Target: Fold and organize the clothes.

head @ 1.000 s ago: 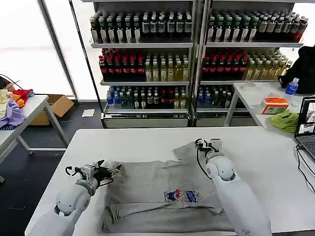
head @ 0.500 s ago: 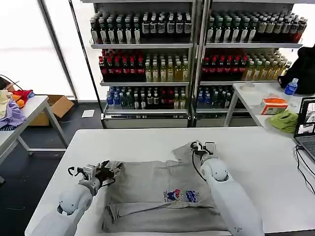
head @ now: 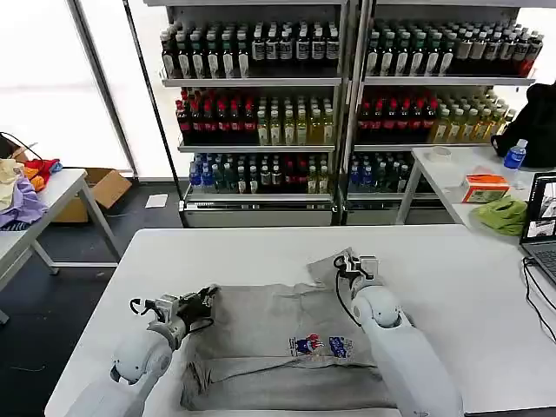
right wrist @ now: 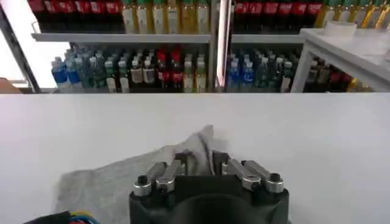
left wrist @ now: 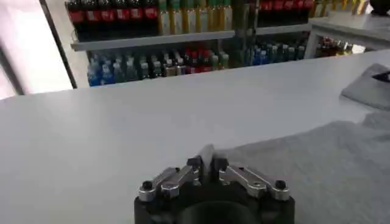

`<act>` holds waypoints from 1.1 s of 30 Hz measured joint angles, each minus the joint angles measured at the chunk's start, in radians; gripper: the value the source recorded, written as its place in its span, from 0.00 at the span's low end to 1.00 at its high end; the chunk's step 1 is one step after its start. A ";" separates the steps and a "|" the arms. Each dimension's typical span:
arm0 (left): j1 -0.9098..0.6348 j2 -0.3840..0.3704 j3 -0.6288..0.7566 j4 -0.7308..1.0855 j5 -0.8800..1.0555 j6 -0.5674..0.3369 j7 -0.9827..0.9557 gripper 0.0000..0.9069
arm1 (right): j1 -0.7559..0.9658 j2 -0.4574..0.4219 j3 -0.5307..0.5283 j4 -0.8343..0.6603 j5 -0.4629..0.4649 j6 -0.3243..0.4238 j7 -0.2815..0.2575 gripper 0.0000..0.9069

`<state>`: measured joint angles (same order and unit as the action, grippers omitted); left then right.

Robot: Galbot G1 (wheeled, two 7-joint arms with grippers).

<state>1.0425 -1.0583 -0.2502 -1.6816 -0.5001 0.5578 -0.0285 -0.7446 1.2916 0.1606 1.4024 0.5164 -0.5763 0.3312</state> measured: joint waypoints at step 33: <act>0.213 0.030 -0.101 -0.260 0.052 -0.125 -0.023 0.00 | -0.387 -0.066 0.157 0.569 0.006 0.019 0.087 0.00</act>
<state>1.2550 -1.0285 -0.3513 -1.9411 -0.4477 0.4326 -0.0518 -1.1314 1.2260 0.3180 1.9715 0.5224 -0.5569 0.4187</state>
